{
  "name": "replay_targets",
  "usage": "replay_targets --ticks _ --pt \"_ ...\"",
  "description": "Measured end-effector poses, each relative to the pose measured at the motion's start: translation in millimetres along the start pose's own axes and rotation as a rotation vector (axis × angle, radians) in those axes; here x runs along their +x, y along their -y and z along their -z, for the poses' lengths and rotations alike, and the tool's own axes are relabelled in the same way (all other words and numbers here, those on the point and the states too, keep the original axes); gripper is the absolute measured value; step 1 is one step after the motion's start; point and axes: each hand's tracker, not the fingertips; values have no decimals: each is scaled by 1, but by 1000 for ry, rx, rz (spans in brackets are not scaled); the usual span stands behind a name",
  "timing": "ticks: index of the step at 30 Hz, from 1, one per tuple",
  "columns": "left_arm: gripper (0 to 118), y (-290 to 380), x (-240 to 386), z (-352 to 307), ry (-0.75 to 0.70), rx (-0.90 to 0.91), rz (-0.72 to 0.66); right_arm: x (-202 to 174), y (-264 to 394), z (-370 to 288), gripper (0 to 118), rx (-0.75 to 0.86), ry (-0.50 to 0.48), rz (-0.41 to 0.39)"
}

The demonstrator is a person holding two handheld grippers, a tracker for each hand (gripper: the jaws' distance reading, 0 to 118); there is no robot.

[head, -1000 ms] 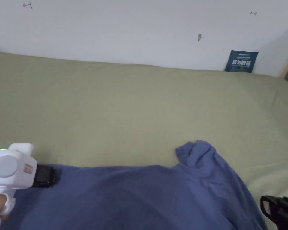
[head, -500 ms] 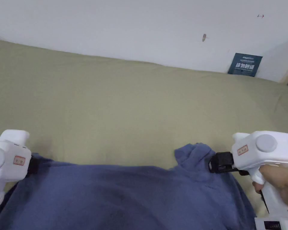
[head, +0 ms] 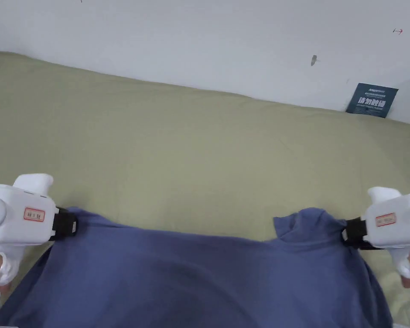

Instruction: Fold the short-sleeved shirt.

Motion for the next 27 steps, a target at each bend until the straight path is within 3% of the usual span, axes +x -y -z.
replay_targets --ticks 4,12,17,27 --pt "9 -2 0 -46 19 40 77 -8 6 -66 0 88 -48 -77" --pt "9 43 -9 -141 72 139 116 -10 66 -168 0 159 -105 -109" --pt "9 107 -23 -165 60 128 148 -8 134 -190 0 173 -115 -72" --pt "9 244 -37 -154 52 -7 -5 6 269 -171 0 50 -68 78"
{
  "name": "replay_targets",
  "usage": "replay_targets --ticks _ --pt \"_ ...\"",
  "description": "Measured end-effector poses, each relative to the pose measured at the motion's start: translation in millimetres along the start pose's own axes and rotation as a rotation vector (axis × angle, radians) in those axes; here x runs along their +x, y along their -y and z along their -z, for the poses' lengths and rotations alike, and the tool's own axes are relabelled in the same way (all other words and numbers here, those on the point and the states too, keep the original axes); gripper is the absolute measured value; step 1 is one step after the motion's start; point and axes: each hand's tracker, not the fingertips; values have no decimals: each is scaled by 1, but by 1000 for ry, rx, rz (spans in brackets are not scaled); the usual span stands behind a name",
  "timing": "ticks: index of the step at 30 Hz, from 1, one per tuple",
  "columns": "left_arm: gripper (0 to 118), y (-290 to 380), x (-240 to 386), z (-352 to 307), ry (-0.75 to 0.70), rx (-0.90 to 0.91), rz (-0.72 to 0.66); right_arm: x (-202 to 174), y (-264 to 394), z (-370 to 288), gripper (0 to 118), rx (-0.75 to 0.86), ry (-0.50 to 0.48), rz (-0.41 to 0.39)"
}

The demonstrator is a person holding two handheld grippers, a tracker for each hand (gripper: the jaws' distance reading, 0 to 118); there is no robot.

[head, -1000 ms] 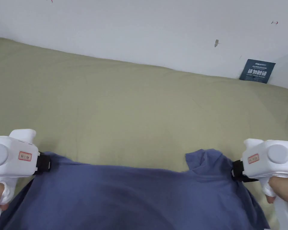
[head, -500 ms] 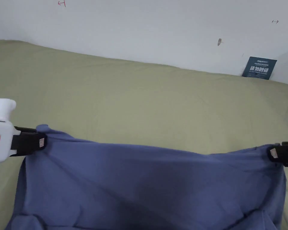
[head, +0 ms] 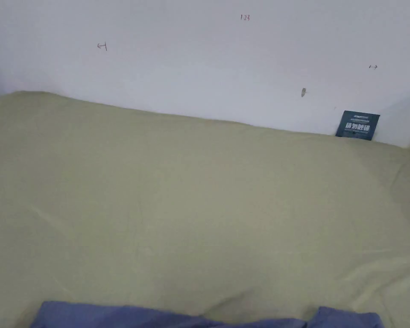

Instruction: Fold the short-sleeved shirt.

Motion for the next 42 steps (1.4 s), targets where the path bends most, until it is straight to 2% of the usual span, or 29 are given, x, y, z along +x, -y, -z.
replay_targets --ticks 1,4,7,9,10,11,12,13,14,16,19,20,21,22,23,24,25,26,27,30,33,35,36,37,39,40,41,42 --pt "9 5 0 1 -5 -9 -3 2 7 2 0 -10 41 9" --pt "9 14 1 7 -29 -42 44 17 26 14 0 -35 82 44" --pt "10 17 4 14 -43 -13 68 19 34 25 0 -38 70 78" --pt "22 13 7 12 -48 5 43 16 31 25 0 -70 42 101" --pt "36 10 9 8 -54 16 37 14 29 21 2 -65 42 109" --pt "66 6 12 1 -59 24 30 12 27 14 20 -55 34 106" --pt "85 3 15 -8 -74 35 23 5 23 3 51 -36 56 66" --pt "91 1 18 -17 -79 61 17 -2 19 -5 86 -20 89 27" --pt "91 -1 24 -27 -93 102 6 -10 15 -16 107 19 114 -20" --pt "91 -6 39 -44 -160 153 -21 -25 12 -39 102 132 119 -84" --pt "90 -10 62 -57 -198 285 -56 -47 2 -58 101 239 132 -98" --pt "88 -9 69 -59 -190 362 -60 -56 2 -61 95 272 133 -103" --pt "86 -6 75 -60 -187 440 -44 -64 0 -65 80 304 128 -113" --pt "84 -6 80 -61 -196 483 -10 -71 -1 -69 56 327 128 -128" --pt "75 -7 86 -63 -215 505 28 -78 -3 -72 12 354 137 -146" --pt "54 -9 92 -67 -246 497 90 -84 -1 -72 0 382 152 -160" --pt "21 -9 96 -69 -263 510 137 -90 1 -74 0 401 170 -171" --pt "0 -7 102 -70 -270 525 158 -95 2 -76 0 416 151 -172" --pt "0 -3 100 -66 -292 531 181 -99 2 -78 0 419 130 -184" --pt "0 -2 98 -62 -208 464 169 -109 5 -77 0 415 112 -214" --pt "0 0 90 -54 -218 446 169 -113 7 -73 0 398 94 -237" --pt "0 -6 74 -48 -151 368 110 -114 6 -71 0 386 82 -236" --pt "2 -7 61 -42 -106 335 59 -112 5 -71 0 381 78 -235" --pt "11 -7 48 -35 -52 309 5 -112 4 -70 0 377 74 -234" --pt "73 0 26 -20 15 296 -141 -111 4 -68 0 367 65 -233" --pt "96 4 15 -14 61 299 -173 -109 3 -68 0 360 60 -229" --pt "102 11 7 -8 81 314 -216 -109 4 -67 0 354 56 -226" --pt "102 14 -1 -3 98 300 -245 -109 4 -67 0 352 57 -225"
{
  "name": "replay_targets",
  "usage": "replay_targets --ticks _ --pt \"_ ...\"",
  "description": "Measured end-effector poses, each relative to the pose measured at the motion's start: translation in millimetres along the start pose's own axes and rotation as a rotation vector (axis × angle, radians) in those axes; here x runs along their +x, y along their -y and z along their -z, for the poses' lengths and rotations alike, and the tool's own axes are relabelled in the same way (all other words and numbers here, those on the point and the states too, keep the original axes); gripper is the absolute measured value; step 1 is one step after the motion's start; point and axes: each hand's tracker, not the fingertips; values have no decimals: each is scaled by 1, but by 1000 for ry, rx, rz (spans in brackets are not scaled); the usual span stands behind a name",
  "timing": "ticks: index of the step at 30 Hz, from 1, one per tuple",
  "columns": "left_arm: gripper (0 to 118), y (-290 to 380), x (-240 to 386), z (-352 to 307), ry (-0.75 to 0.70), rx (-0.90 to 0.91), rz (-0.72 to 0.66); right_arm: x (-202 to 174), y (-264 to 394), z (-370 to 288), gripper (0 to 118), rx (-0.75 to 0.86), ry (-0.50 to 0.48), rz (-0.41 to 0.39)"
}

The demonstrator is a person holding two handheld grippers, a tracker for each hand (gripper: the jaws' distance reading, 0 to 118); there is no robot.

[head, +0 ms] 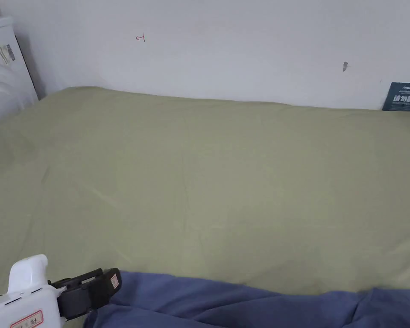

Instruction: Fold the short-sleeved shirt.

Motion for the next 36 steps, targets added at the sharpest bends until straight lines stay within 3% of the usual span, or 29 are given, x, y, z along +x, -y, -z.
replay_targets --ticks 10,14,15,16,17,19,20,22,28,36 --pt "101 12 -24 53 53 -237 -210 -7 1 -1 0 -22 -35 6" --pt "97 17 -23 56 40 -172 -321 -9 1 -3 0 -20 -54 20" --pt "88 15 -22 54 35 -178 -354 -10 2 -3 0 -22 -61 23" --pt "59 14 -22 53 32 -175 -358 -11 2 -3 0 -23 -65 24" --pt "3 13 -22 50 14 -169 -353 -12 3 -3 0 -21 -71 25" --pt "3 19 -25 52 -28 -187 -398 -14 3 -3 0 -23 -77 24" --pt "3 22 -31 55 34 -208 -430 -15 3 -3 0 -24 -79 23" --pt "3 22 -25 50 24 -197 -415 -14 4 -6 0 -23 -85 25" --pt "3 -2 19 34 160 -110 -244 -3 3 -17 0 -5 -70 36" --pt "3 -10 135 38 313 -147 65 13 3 -33 0 40 -50 73"
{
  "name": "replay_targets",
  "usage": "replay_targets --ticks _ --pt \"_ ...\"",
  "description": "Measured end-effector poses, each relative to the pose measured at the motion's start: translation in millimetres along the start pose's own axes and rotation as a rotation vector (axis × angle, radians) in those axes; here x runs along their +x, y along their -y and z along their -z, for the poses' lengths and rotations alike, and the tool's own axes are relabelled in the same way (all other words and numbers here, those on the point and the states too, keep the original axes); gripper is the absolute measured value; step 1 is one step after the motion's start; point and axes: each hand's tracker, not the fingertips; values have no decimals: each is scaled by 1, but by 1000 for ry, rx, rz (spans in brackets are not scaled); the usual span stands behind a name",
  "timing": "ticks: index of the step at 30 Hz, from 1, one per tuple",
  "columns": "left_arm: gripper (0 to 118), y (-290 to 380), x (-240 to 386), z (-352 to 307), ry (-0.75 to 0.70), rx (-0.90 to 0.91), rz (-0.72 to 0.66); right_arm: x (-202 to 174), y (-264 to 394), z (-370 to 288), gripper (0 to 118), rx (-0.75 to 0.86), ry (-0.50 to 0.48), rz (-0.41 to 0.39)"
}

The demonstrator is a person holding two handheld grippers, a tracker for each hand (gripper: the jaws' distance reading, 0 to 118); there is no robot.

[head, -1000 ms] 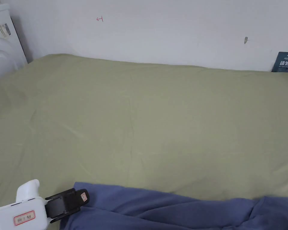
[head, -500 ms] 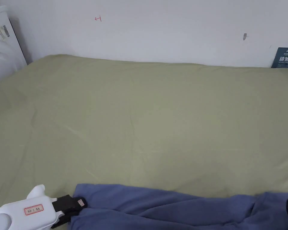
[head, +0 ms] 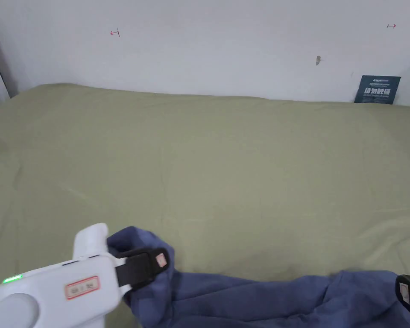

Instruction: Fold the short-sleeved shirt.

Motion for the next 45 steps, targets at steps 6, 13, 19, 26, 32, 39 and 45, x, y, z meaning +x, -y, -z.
replay_targets --ticks 6,13,19,26,32,39,45 --pt "3 20 49 70 -25 -151 150 14 2 -13 0 27 25 43" --pt "5 69 93 142 -52 -211 170 29 1 -18 0 31 74 76" --pt "83 93 106 171 25 -297 185 35 -1 -18 0 36 85 87" --pt "86 54 91 105 72 -155 191 32 4 -13 0 10 74 85" --pt "0 25 12 70 -126 22 -61 26 7 -8 0 -10 57 72" --pt "0 45 -15 112 -2 -151 -194 21 3 -7 0 -11 41 56" --pt "0 77 15 147 113 -284 -114 18 -2 -15 0 0 38 38"
